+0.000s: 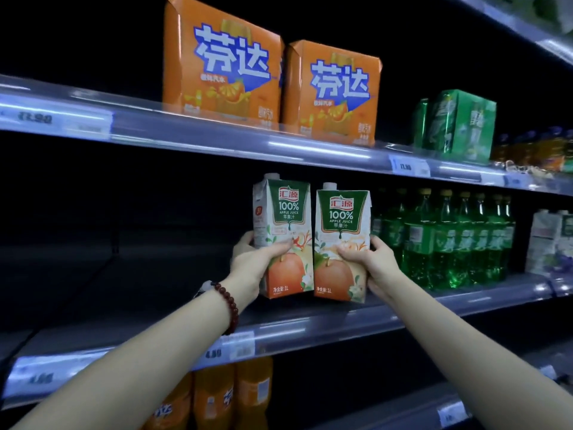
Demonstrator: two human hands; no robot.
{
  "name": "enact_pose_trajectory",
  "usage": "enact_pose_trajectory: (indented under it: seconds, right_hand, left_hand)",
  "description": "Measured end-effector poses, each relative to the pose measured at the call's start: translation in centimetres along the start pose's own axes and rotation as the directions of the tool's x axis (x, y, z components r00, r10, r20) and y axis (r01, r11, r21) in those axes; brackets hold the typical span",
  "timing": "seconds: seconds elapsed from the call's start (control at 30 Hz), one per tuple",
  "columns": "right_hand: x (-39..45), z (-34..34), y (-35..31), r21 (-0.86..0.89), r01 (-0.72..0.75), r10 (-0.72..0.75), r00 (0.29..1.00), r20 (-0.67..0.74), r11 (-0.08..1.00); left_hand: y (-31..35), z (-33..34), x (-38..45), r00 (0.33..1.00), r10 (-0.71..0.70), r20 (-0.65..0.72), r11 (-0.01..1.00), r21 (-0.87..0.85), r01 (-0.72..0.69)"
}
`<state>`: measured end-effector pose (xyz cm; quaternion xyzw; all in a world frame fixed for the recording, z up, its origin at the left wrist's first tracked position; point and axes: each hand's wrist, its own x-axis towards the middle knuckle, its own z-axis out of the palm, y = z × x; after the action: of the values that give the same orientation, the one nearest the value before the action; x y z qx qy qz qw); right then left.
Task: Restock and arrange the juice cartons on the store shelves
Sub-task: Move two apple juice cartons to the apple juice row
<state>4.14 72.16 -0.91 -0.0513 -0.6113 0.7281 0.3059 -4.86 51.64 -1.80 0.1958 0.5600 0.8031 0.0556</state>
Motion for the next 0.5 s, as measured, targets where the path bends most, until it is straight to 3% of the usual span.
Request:
enact_pose_trajectory:
  seconds: [0.17, 0.5]
  right_hand:
    - [3.4, -0.8, 0.9, 0.108, -0.014, 0.011, 1.0, 0.028, 0.994]
    - [6.3, -3.1, 3.7, 0.119, -0.105, 0.089, 0.987, 0.133, 0.987]
  left_hand:
    - [-1.3, 0.7, 2.4, 1.0, 0.002, 0.01, 0.999, 0.047, -0.003]
    - [-2.8, 1.1, 4.5, 0.996, -0.036, 0.077, 0.999, 0.035, 0.034]
